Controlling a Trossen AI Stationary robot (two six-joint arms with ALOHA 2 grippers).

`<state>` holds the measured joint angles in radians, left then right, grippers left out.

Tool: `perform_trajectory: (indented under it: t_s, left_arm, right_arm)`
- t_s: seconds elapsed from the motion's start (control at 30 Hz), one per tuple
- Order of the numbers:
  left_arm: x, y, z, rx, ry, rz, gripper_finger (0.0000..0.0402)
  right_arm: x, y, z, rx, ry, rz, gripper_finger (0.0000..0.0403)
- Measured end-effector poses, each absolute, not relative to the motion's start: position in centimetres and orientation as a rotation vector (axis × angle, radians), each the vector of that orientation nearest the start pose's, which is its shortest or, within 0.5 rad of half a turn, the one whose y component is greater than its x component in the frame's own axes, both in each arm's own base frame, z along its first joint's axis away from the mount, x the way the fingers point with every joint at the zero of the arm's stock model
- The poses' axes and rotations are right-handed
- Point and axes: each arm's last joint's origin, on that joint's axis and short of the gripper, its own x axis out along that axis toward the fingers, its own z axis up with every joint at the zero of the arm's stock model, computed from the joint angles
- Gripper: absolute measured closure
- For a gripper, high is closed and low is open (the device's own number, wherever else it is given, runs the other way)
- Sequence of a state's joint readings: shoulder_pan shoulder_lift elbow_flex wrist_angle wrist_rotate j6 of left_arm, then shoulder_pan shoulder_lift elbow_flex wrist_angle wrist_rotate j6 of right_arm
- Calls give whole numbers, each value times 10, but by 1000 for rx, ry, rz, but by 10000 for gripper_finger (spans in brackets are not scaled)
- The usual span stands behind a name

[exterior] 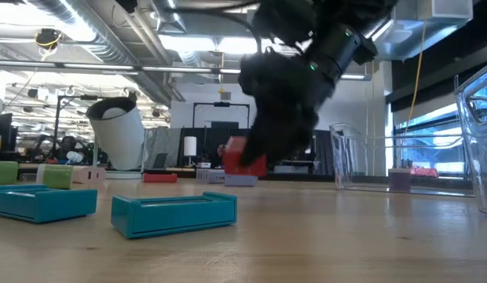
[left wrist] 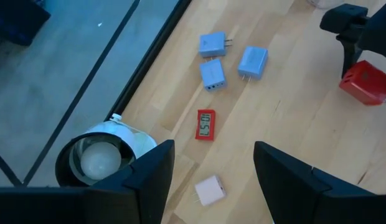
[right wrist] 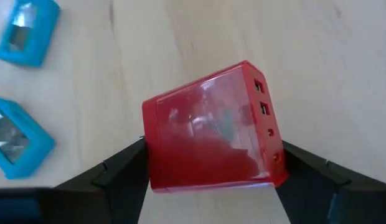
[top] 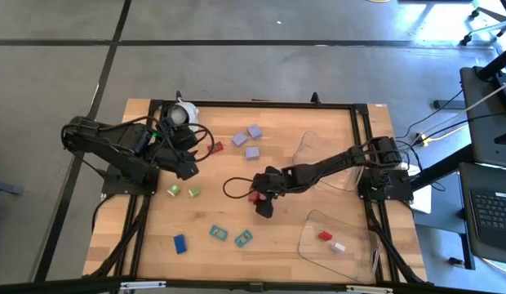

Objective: Pick & Place Office items
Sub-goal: Put the red charger adapter into the top transparent bin

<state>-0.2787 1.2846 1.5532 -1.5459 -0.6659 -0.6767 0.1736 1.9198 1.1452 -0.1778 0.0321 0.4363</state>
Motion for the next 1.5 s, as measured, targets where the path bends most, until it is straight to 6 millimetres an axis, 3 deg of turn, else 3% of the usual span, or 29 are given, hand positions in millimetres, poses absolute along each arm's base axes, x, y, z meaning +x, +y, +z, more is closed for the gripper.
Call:
perform_trajectory:
  t_s: [0.2,0.43,0.7,0.97,1.23,1.5]
  left_arm:
    - [189,-36,393,-18,950,685,185]
    - [190,-36,393,-20,949,687,185]
    - [190,-36,393,-19,949,687,185]
    - [190,-34,394,-15,891,754,185]
    - [191,-32,397,0,799,842,185]
    - [197,-32,402,3,663,900,185]
  right_arm:
    - [395,66,174,308,919,-80,112]
    - [405,61,228,148,820,-209,116]
    - [379,33,292,88,696,-389,113]
    - [345,26,346,84,510,-516,113]
    - [322,31,374,48,381,-648,113]
    - [321,32,376,-21,400,-637,113]
